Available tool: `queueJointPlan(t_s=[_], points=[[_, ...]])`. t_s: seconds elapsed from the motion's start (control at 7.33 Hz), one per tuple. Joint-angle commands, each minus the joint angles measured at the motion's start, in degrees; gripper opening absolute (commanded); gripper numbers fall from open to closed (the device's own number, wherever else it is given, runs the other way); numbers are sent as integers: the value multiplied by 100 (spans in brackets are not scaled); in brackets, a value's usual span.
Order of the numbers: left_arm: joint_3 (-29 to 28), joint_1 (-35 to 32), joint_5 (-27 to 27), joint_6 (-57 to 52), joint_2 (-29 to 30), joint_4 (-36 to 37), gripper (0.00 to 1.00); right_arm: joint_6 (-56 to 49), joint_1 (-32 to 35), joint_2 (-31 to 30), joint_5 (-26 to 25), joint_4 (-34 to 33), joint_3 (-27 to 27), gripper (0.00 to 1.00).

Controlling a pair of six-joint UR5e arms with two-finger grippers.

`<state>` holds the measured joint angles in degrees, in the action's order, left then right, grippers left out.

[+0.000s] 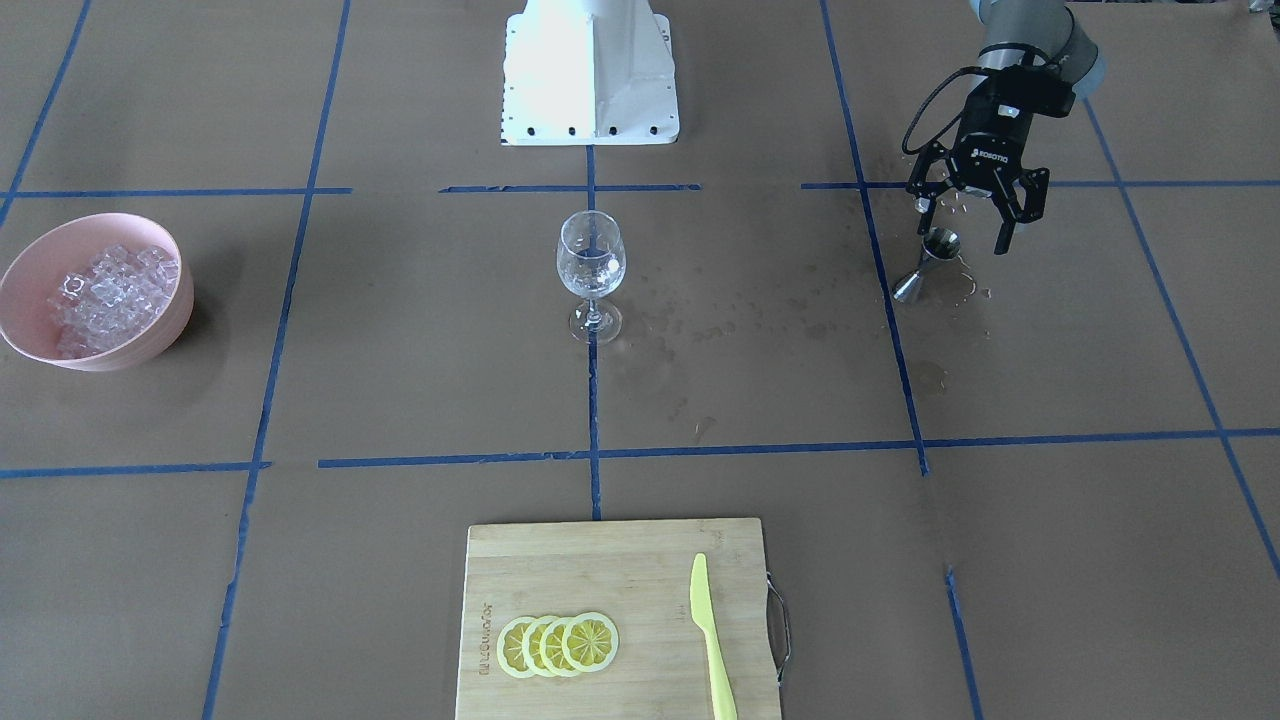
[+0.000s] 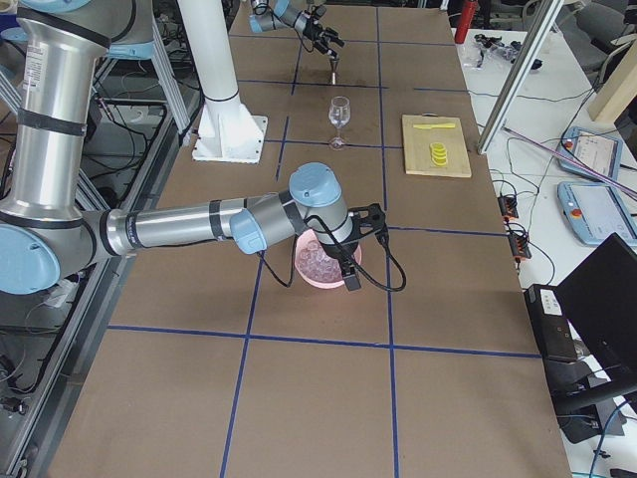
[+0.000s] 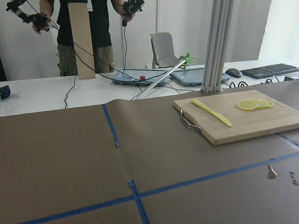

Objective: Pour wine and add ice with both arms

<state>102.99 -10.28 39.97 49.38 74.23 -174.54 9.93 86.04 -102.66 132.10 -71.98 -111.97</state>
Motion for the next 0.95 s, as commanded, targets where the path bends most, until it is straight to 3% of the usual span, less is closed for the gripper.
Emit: queueJointPlan(t_s=[0.0,0.82], points=[[-234,403,-497,107,64,-1,100,0,0,0,0,0,0,100],[-1096,536,-745,256,601,-18,99,0,0,-9,0,-9,9,100]])
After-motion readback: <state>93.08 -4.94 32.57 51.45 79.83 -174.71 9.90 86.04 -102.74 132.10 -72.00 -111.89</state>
